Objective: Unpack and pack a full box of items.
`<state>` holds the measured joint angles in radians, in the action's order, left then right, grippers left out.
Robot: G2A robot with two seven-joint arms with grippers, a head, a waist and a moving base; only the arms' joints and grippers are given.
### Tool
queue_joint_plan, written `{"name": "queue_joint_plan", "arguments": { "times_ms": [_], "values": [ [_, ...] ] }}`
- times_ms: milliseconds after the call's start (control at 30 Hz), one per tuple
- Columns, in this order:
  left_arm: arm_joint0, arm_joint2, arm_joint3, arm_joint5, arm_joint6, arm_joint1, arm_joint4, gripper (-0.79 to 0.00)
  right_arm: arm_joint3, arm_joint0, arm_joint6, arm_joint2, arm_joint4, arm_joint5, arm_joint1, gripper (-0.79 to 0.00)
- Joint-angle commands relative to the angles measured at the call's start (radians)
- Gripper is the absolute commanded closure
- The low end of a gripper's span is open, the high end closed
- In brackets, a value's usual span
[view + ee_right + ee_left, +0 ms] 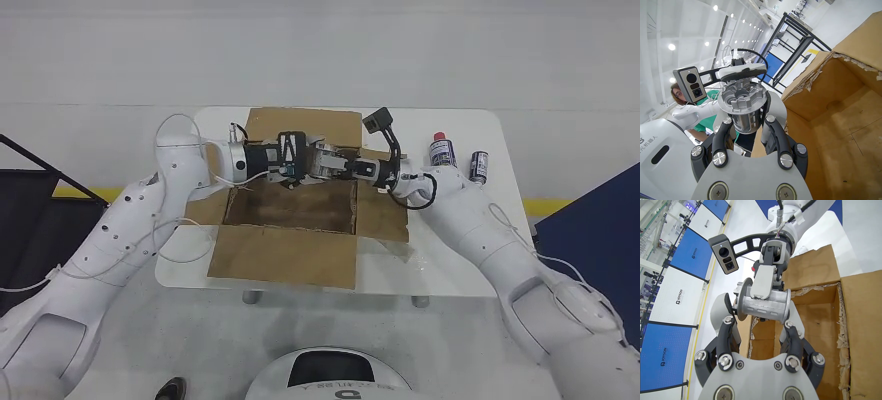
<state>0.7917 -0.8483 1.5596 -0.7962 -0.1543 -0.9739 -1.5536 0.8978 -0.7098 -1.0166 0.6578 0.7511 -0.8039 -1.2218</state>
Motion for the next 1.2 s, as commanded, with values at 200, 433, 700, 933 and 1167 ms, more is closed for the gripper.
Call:
{"name": "queue_joint_plan", "arguments": {
  "times_ms": [200,433,700,933,1167],
  "values": [
    [0.017,-0.02,0.013,-0.001,0.002,0.0,-0.004,-0.785,0.015,-0.007,-0.012,0.005,0.013,0.012,0.008,0.0],
    [0.072,-0.09,0.014,-0.019,-0.043,0.019,0.013,-0.785,0.002,-0.017,0.089,0.037,-0.03,-0.089,0.023,0.0],
    [0.252,-0.309,0.01,-0.039,-0.137,0.078,0.042,-0.785,-0.004,-0.044,0.21,0.154,-0.179,-0.208,0.068,0.0],
    [0.469,-0.515,0.06,-0.033,-0.248,0.122,0.073,-0.785,0.063,-0.136,0.319,0.377,-0.403,-0.208,0.094,0.0],
    [0.478,-0.523,0.063,-0.033,-0.253,0.123,0.076,-0.785,0.097,-0.175,0.455,0.44,-0.595,-0.208,0.097,0.0]
  ]
}}
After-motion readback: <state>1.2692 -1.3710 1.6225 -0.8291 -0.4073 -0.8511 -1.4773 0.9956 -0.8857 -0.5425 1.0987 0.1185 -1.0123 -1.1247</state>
